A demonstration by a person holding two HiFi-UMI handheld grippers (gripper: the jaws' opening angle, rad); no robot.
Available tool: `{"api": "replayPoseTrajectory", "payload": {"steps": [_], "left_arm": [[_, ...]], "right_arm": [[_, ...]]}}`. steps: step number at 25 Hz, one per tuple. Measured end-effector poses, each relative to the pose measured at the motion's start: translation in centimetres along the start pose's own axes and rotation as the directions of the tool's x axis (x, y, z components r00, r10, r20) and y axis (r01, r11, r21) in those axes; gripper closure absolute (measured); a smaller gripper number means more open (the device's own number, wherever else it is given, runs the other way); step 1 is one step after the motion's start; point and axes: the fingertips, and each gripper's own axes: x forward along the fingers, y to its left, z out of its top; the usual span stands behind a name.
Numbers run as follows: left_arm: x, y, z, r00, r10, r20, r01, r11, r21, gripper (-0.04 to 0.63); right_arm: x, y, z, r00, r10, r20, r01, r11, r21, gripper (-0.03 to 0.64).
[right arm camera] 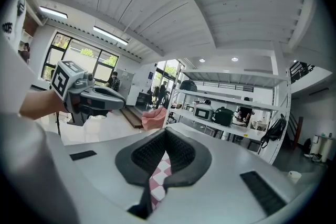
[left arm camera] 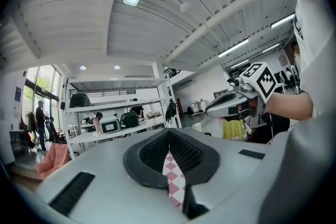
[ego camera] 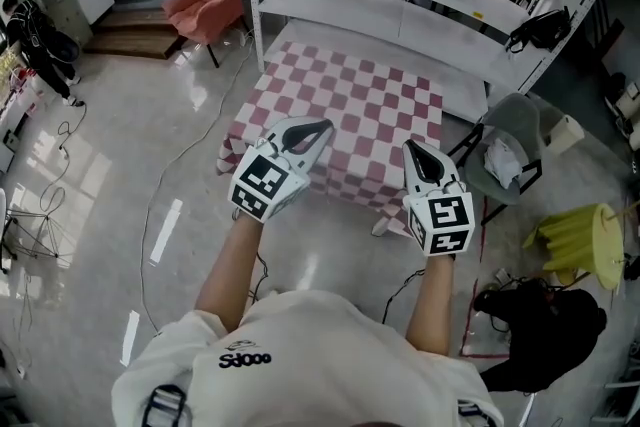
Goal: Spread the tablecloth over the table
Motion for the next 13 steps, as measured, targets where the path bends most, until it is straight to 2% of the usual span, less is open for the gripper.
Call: {"api": "replayPoseTrajectory", "payload": {"steps": [13], "left_arm": [[-0.63,-0.36,0.09,1.000,0.010,-0.002,-0.010,1.000,0.001,0.566]], "right_arm": [[-0.41,0.13,0.01,1.000,0.003,0.006,-0.004,1.000,0.018,0.595]]}}
